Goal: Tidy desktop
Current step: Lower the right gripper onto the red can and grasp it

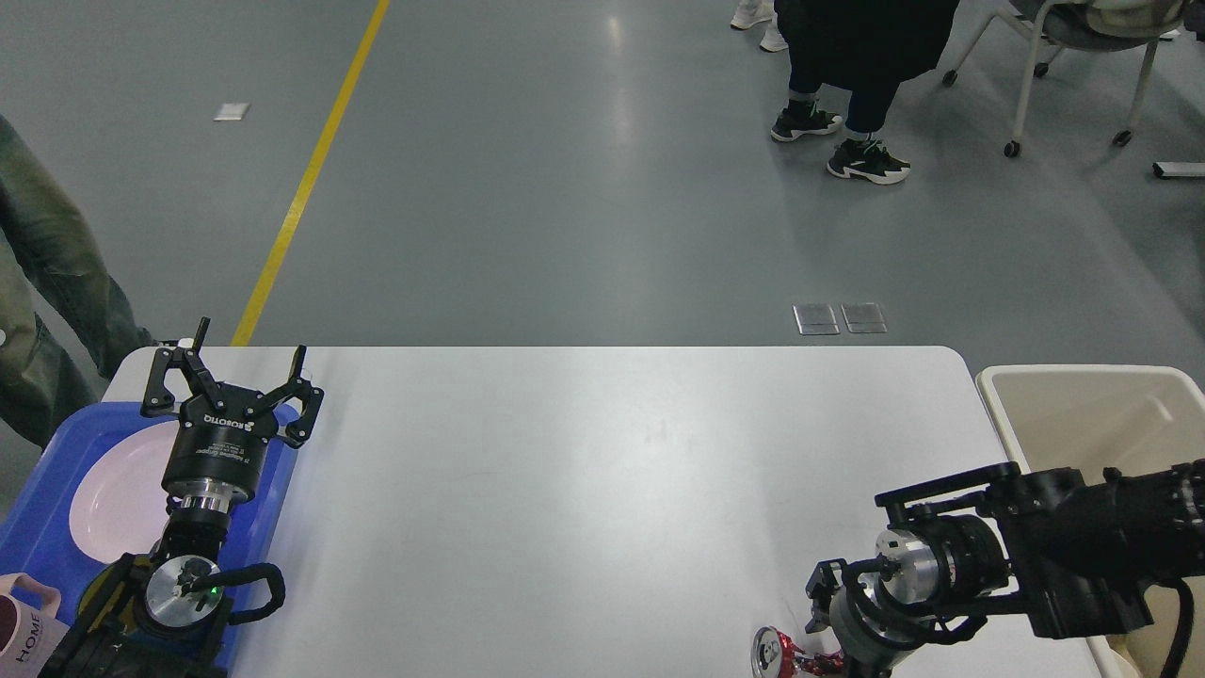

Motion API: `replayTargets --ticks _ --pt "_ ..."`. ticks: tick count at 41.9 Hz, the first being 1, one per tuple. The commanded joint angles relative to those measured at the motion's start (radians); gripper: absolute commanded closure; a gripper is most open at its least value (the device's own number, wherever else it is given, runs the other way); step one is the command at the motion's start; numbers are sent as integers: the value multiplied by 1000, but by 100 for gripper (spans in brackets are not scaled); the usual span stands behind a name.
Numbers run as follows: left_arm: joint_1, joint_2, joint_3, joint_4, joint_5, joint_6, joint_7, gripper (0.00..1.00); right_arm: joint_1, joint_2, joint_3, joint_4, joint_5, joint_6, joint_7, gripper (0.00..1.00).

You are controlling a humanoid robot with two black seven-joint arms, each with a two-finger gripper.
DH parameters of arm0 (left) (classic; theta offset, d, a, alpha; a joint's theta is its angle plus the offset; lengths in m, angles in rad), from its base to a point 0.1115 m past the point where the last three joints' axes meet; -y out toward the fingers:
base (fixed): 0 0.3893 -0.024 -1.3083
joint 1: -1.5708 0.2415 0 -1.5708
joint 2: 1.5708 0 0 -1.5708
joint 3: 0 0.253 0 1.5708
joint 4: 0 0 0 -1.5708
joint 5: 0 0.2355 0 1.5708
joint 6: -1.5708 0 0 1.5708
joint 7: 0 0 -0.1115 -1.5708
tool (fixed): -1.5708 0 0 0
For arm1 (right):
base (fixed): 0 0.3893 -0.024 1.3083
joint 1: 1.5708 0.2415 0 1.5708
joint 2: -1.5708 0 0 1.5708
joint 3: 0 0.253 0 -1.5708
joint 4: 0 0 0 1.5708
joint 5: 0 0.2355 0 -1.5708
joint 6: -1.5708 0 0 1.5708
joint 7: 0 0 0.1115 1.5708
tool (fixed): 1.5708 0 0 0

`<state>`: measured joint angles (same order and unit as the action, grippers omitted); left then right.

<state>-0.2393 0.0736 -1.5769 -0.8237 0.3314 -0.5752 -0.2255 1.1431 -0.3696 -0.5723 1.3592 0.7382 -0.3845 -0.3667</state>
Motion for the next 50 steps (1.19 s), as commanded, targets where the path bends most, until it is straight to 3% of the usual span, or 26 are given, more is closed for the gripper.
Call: replayTargets --ticks 1,15,19,21,25,29,37,44,50 --pt "0 0 0 0 0 0 0 3 -3 1 0 -6 3 -5 -1 76" --pt "0 0 0 0 0 0 0 3 -29 3 -1 -51 1 -7 -3 73" --pt "0 0 0 0 0 0 0 3 -25 4 0 -51 4 -5 -3 83" --pt "0 0 0 0 0 0 0 3 -19 12 0 -42 6 -4 -3 100" --pt "0 0 0 0 0 0 0 3 1 1 0 -26 9 -1 -29 100" --pt "-2 0 0 0 0 0 0 3 30 -20 -1 -14 9 -2 -90 100" --pt "-2 0 0 0 0 0 0 3 56 -31 -17 20 4 9 -104 100" --pt "-2 0 0 0 0 0 0 3 246 -86 -155 133 -16 145 -101 100" --pt "-2 0 0 0 0 0 0 3 483 -103 -340 221 -75 327 -90 100"
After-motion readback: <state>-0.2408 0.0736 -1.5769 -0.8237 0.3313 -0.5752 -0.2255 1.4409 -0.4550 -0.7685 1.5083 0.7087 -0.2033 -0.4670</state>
